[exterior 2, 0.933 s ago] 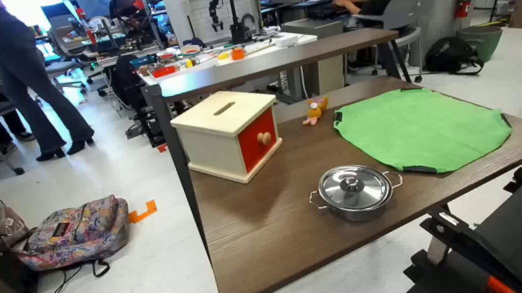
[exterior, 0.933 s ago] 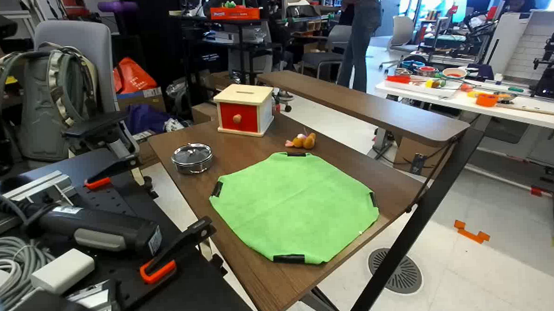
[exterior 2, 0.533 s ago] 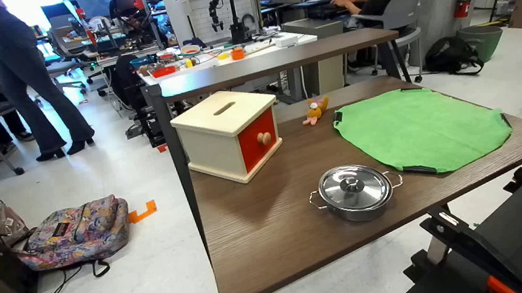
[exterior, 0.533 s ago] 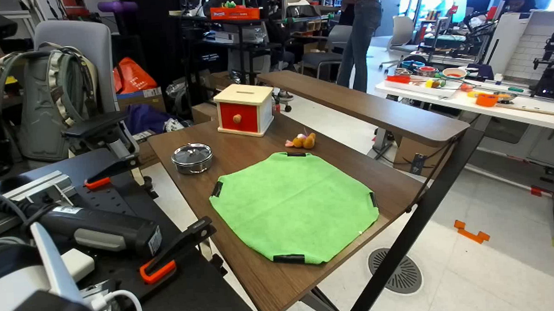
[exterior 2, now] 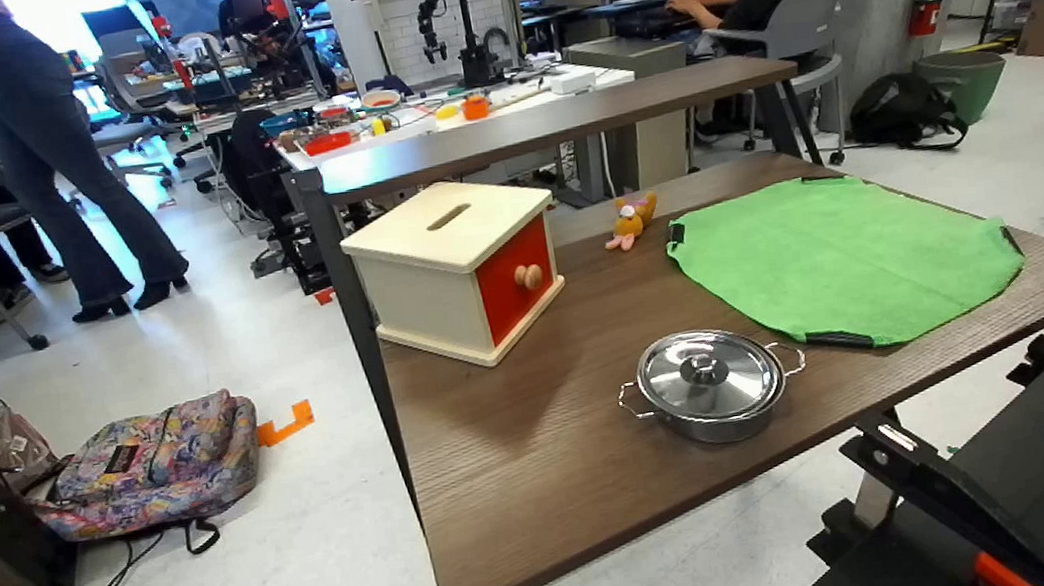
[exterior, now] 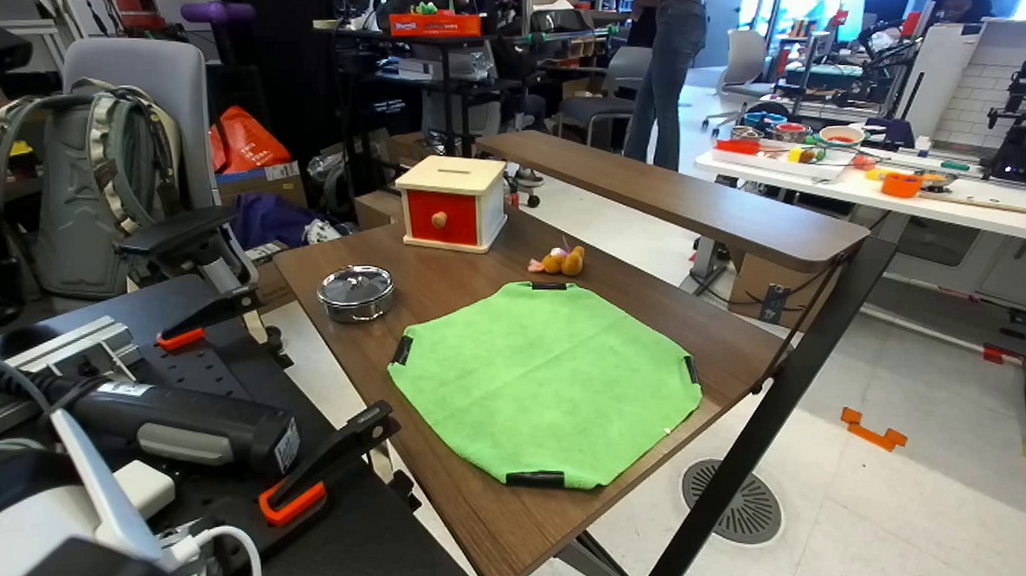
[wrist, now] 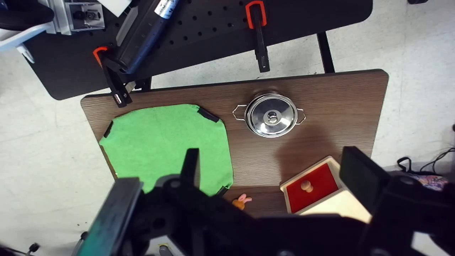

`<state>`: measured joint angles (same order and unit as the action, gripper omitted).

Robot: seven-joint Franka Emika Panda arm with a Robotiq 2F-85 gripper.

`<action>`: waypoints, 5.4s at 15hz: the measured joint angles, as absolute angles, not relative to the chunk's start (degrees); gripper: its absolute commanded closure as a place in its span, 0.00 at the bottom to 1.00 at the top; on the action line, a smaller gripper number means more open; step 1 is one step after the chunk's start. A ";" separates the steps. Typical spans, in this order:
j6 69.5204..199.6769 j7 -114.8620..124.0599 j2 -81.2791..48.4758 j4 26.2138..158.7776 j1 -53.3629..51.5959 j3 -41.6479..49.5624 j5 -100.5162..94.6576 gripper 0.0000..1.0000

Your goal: Open the red drawer

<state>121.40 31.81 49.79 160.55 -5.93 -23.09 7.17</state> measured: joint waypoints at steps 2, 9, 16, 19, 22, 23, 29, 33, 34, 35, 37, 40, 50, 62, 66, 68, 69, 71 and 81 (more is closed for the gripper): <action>121.40 31.81 49.79 160.55 -5.93 -23.09 7.17 0.00; 121.40 31.81 49.79 160.55 -5.93 -23.09 7.17 0.00; 121.40 31.81 49.79 160.55 -5.93 -23.09 7.17 0.00; 121.40 31.77 49.74 160.53 -5.93 -23.03 7.08 0.00; 121.98 30.07 47.76 160.30 -5.34 -21.98 5.96 0.00; 123.32 28.72 46.29 160.11 -4.83 -21.30 5.58 0.00; 137.77 17.25 29.15 156.08 -0.22 -15.68 2.01 0.00; 145.49 12.14 14.65 149.79 0.60 -12.90 1.28 0.00; 146.69 11.35 11.11 147.77 0.48 -12.30 1.28 0.00; 147.69 10.53 7.58 145.59 0.28 -11.73 1.30 0.00; 148.45 8.83 0.86 141.00 -0.40 -10.64 1.32 0.00; 148.40 6.09 -8.19 134.35 -1.43 -10.10 1.55 0.00; 145.31 1.49 -21.09 123.56 -5.22 -9.96 0.58 0.00; 145.21 1.48 -21.09 123.42 -5.22 -9.78 0.52 0.00; 145.20 1.48 -21.09 123.42 -5.22 -9.78 0.51 0.00; 145.20 1.48 -21.09 123.42 -5.22 -9.78 0.51 0.00; 145.20 1.48 -21.09 123.42 -5.22 -9.78 0.51 0.00; 145.20 1.48 -21.09 123.42 -5.22 -9.78 0.51 0.00; 145.20 1.48 -21.09 123.42 -5.22 -9.78 0.51 0.00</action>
